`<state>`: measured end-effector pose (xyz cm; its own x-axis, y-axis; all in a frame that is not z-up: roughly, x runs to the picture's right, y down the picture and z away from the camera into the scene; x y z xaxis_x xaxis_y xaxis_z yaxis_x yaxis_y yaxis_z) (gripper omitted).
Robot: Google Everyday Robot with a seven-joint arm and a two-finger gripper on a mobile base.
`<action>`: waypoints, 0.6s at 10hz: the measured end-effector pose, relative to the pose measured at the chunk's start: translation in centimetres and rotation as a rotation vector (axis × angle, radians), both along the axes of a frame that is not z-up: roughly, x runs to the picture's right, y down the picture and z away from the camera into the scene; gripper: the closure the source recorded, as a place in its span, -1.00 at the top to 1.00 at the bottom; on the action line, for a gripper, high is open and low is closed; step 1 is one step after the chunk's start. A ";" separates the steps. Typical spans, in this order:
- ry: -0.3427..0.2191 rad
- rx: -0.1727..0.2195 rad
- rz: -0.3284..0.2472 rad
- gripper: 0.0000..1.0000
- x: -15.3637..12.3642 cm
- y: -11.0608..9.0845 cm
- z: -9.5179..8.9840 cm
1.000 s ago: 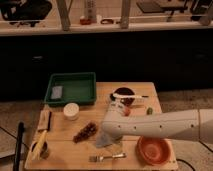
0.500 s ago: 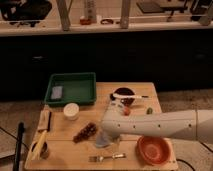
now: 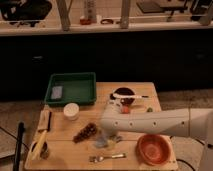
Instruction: Place towel in paper cup
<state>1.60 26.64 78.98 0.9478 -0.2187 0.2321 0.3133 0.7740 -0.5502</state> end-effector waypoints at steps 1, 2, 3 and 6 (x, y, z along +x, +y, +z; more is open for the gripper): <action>0.004 0.001 -0.002 0.28 0.1 0.1 0.6; 0.008 0.001 -0.003 0.04 0.3 0.4 1.1; 0.011 -0.004 0.001 -0.17 0.5 0.6 1.3; 0.013 0.001 -0.002 -0.94 1.0 0.4 1.5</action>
<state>2.63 27.07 80.50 0.9502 -0.2212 0.2195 0.3080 0.7739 -0.5533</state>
